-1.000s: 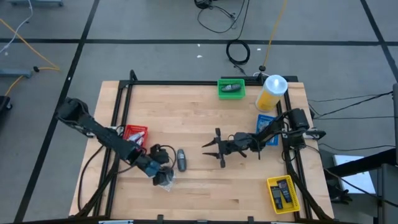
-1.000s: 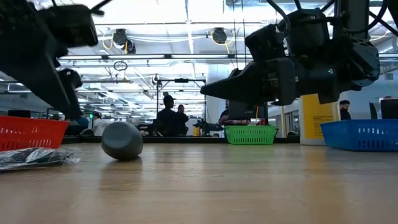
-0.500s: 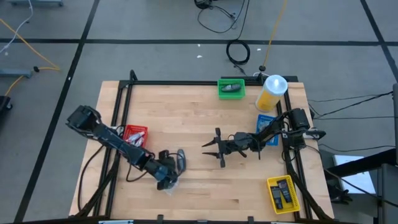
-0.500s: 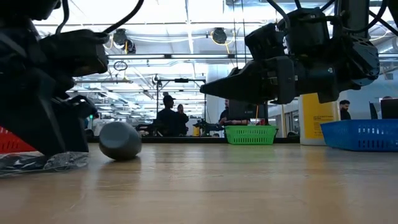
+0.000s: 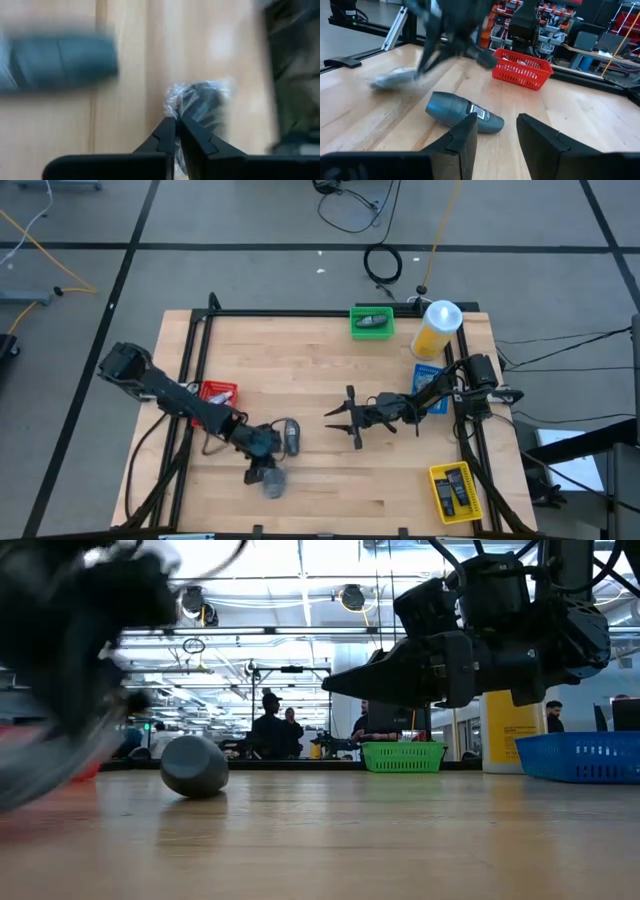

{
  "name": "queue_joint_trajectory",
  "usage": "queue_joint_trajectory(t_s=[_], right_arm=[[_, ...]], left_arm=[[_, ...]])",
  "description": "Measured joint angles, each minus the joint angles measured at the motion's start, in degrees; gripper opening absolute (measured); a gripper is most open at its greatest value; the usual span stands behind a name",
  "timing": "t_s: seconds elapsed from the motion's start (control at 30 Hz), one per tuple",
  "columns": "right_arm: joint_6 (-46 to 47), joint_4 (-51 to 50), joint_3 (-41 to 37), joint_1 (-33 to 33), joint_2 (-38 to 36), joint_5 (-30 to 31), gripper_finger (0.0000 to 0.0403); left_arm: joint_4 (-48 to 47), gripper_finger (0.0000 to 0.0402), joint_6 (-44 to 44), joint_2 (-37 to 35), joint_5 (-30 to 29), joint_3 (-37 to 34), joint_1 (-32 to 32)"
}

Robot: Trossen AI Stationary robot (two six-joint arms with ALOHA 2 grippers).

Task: Pick & Place Travel size toiletries
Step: Put the black hairbrush into the blue bin

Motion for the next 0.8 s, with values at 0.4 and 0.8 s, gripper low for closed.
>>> queue_joint_trajectory(t_s=[0.4, 0.8], right_arm=[[-6.46, -3.53, -4.15, 0.79, -7.09, 0.36, 0.0155], [-68.31, -15.91, -4.17, 7.03, -12.42, 9.69, 0.0254]], left_arm=[[13.82, 0.0002, 21.69, -4.61, -4.30, 1.70, 9.09], [30.07, 0.0003, 9.74, 3.62, 16.95, 1.74, 29.11]])
